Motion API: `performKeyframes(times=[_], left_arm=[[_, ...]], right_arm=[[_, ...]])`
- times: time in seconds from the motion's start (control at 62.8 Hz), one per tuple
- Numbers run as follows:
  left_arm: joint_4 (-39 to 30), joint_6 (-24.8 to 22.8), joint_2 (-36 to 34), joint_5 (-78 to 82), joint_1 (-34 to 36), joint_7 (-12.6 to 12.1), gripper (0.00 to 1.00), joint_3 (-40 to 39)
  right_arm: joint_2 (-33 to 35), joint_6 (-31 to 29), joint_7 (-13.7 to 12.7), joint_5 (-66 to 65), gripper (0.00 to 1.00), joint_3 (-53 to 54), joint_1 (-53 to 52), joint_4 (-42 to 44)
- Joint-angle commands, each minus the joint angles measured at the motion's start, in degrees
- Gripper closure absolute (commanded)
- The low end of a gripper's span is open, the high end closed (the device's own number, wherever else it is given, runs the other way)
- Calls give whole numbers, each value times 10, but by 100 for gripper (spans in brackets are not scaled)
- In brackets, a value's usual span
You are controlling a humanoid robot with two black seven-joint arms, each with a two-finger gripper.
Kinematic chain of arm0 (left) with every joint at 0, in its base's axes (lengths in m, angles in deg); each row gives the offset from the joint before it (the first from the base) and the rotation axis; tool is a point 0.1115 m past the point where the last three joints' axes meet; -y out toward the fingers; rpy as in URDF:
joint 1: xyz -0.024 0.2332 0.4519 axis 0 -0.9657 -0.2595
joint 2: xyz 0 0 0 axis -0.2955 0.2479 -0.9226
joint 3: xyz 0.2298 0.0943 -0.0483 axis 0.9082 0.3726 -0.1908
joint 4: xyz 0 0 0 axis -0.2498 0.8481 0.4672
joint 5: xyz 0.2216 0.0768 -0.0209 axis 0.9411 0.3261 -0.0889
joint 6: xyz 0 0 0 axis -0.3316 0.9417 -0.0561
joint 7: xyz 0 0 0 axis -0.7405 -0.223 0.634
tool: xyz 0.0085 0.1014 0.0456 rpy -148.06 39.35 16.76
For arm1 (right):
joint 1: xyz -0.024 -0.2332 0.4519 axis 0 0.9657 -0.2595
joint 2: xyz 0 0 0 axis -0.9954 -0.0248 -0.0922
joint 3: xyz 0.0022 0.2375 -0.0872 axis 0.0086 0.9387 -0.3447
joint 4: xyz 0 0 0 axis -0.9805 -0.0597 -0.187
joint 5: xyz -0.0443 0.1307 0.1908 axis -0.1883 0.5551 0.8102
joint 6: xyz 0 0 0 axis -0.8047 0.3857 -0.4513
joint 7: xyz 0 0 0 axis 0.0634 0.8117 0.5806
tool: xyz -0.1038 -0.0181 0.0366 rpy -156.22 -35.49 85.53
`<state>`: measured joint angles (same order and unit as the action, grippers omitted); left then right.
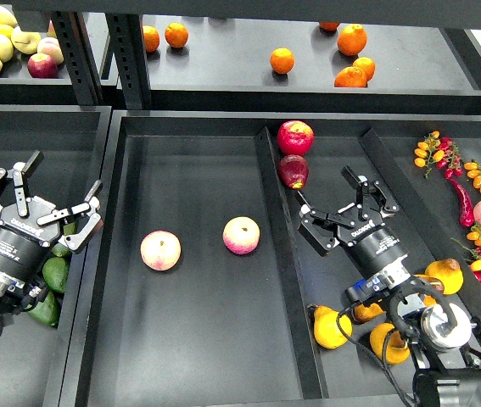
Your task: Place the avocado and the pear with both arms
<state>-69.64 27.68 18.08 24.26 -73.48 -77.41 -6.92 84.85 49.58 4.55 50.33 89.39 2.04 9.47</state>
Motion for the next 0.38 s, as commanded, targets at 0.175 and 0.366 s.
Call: performKeyframes(times=[0.175,0.366], left_arm=[[19,0,0,1,0,33,1,63],[28,0,0,1,0,33,1,70]], right_arm=[[0,-32,16,-7,0,-10,24,-3],[0,-33,16,-5,0,-10,32,-11]])
